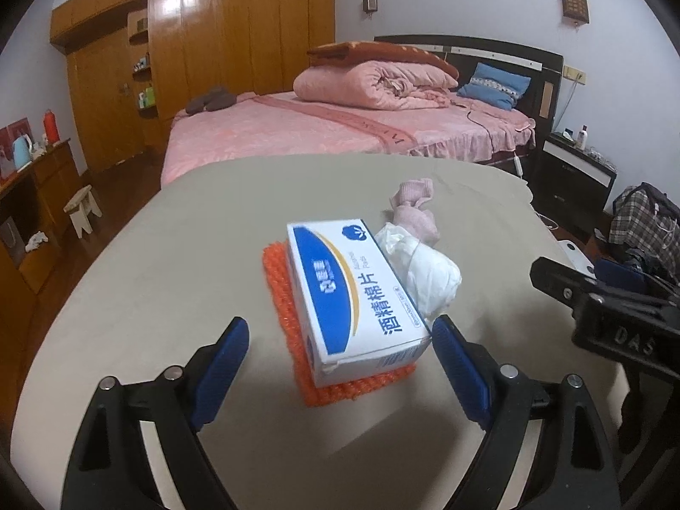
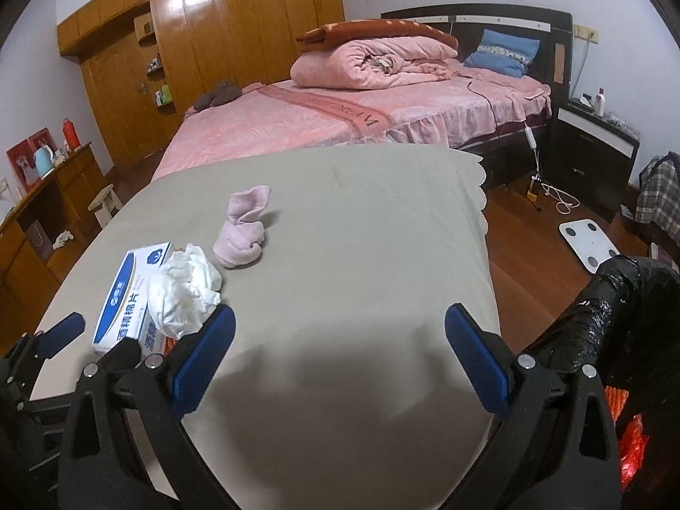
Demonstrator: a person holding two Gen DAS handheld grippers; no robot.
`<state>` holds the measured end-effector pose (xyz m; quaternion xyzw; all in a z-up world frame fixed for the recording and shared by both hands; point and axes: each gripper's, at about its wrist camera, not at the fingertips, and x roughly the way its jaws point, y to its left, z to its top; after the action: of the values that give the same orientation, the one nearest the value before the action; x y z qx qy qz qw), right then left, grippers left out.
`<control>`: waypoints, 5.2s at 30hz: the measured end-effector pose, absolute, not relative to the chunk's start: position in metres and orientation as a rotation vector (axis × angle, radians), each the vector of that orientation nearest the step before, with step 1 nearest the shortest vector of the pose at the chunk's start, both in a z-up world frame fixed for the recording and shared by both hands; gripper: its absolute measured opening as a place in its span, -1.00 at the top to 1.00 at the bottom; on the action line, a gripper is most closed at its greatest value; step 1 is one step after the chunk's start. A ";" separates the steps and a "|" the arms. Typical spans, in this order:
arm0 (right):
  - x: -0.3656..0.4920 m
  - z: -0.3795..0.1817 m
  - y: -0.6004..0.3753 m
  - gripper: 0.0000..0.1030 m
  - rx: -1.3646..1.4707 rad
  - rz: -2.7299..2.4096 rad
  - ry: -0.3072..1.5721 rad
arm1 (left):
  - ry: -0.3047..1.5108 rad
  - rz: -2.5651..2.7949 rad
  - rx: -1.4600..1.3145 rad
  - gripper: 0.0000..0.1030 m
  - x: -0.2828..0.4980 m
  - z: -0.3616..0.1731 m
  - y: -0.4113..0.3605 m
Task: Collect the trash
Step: 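Grasp the alcohol pad box with the left gripper while the right gripper grasps the white tissue, then lift the box and white tissue and carry both over the bin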
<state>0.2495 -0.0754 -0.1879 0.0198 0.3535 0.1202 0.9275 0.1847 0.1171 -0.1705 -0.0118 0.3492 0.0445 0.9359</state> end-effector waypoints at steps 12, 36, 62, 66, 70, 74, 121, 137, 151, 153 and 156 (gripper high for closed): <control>0.249 -0.190 -0.073 -0.87 0.035 0.263 0.732 | 0.703 0.097 -0.073 -0.05 0.171 -0.161 0.135; 0.247 -0.193 -0.058 -0.87 0.001 0.292 0.737 | 0.673 0.129 -0.112 -0.05 0.186 -0.160 0.158; 0.264 -0.199 0.025 -0.63 -0.059 0.399 0.782 | 0.789 0.264 -0.145 -0.05 0.174 -0.189 0.221; 0.267 -0.204 0.032 -0.51 -0.070 0.410 0.811 | 0.792 0.262 -0.143 -0.05 0.174 -0.191 0.221; 0.270 -0.210 0.037 -0.13 -0.070 0.431 0.847 | 0.799 0.262 -0.141 -0.05 0.175 -0.193 0.222; 0.268 -0.213 0.037 0.23 -0.056 0.455 0.861 | 0.800 0.262 -0.142 -0.05 0.175 -0.193 0.222; 0.228 -0.159 -0.035 0.39 0.021 0.413 0.764 | 0.691 0.220 -0.085 -0.05 0.150 -0.136 0.171; 0.161 -0.102 -0.113 0.39 0.049 0.392 0.655 | 0.615 0.051 -0.052 -0.05 0.117 -0.074 0.088; 0.107 -0.077 -0.186 0.36 0.079 0.296 0.594 | 0.563 -0.124 -0.003 -0.05 0.089 -0.042 0.013; 0.101 -0.074 -0.194 0.36 0.083 0.283 0.585 | 0.559 -0.145 0.007 -0.05 0.086 -0.040 0.003; 0.095 -0.071 -0.206 0.36 0.092 0.264 0.573 | 0.553 -0.170 0.022 -0.05 0.084 -0.037 -0.010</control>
<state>0.0953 -0.2060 -0.0714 0.0452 0.2817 0.1298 0.9496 0.0836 -0.0103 -0.0373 0.0108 0.2728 -0.0840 0.9583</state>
